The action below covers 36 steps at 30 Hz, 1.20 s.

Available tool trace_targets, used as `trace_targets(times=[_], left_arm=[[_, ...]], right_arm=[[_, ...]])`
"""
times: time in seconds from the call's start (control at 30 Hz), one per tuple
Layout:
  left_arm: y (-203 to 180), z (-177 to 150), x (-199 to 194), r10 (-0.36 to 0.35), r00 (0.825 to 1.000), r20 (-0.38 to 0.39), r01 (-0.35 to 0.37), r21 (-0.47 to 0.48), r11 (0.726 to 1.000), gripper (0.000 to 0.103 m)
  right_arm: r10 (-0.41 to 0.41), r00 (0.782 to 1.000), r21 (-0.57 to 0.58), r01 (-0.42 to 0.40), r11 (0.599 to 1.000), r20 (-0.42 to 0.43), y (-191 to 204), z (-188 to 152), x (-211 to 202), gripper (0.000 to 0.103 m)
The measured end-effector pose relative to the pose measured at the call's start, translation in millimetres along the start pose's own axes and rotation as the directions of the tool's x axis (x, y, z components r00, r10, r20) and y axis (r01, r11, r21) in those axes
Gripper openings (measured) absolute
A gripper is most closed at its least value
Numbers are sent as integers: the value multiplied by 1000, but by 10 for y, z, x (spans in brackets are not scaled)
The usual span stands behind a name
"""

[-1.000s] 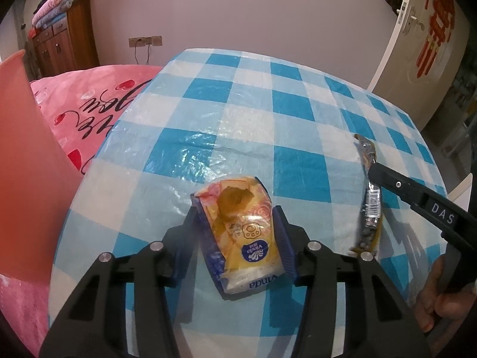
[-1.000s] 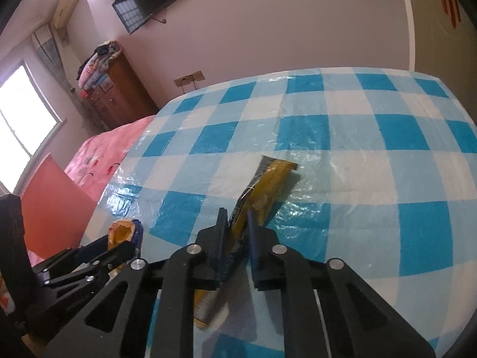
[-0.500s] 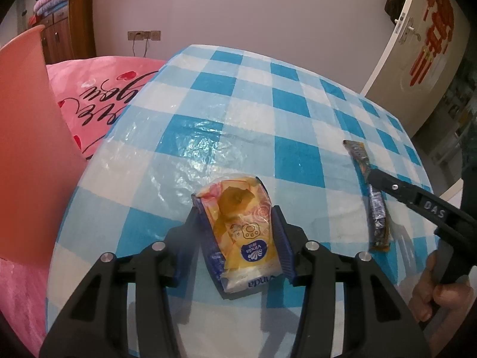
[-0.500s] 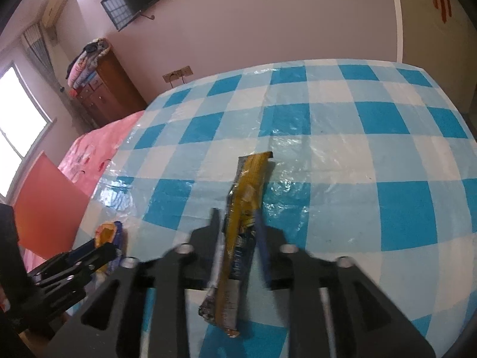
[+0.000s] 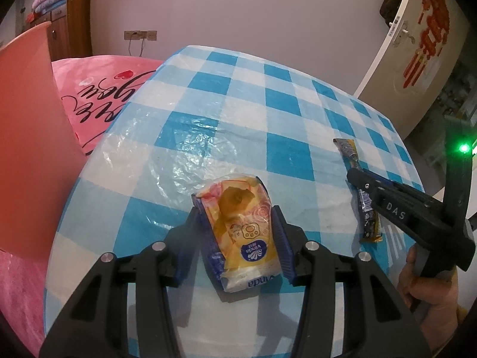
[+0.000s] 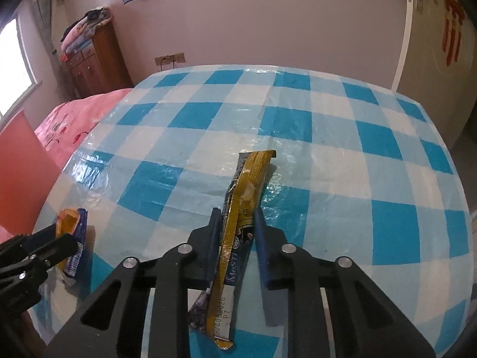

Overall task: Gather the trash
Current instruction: 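Grasp the yellow-black snack stick with the right tool and lift it, then carry the snack pack and stick over the orange bucket and open both tools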

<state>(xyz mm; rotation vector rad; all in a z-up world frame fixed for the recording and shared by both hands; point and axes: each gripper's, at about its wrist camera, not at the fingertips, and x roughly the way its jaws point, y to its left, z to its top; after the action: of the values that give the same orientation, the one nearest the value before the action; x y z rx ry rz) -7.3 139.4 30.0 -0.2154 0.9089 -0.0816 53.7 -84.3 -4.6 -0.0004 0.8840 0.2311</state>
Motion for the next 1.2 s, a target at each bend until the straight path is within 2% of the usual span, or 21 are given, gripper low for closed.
trace_targets(times=[0.37,0.77,1.03,1.2], left_arm=[[-54,18,-194,-41,998,41,41,12,999,49],[-84,112,-594,-57,990,129,53,37,998,49],[6,248,-989,-36,976,215,26,50,998,49],[182,340,-1291,14,961,276,-27,42,999,49]], right_arm=[[40,997,46,-43,998,62,-67,-45,-308,17],[174,976,124,-190,974,130,-72,91,-779,16],[260,953,93,-276,957,154,210,273,-1033,16],[321,933,40,-331,943,160,531,423,-1159,16]])
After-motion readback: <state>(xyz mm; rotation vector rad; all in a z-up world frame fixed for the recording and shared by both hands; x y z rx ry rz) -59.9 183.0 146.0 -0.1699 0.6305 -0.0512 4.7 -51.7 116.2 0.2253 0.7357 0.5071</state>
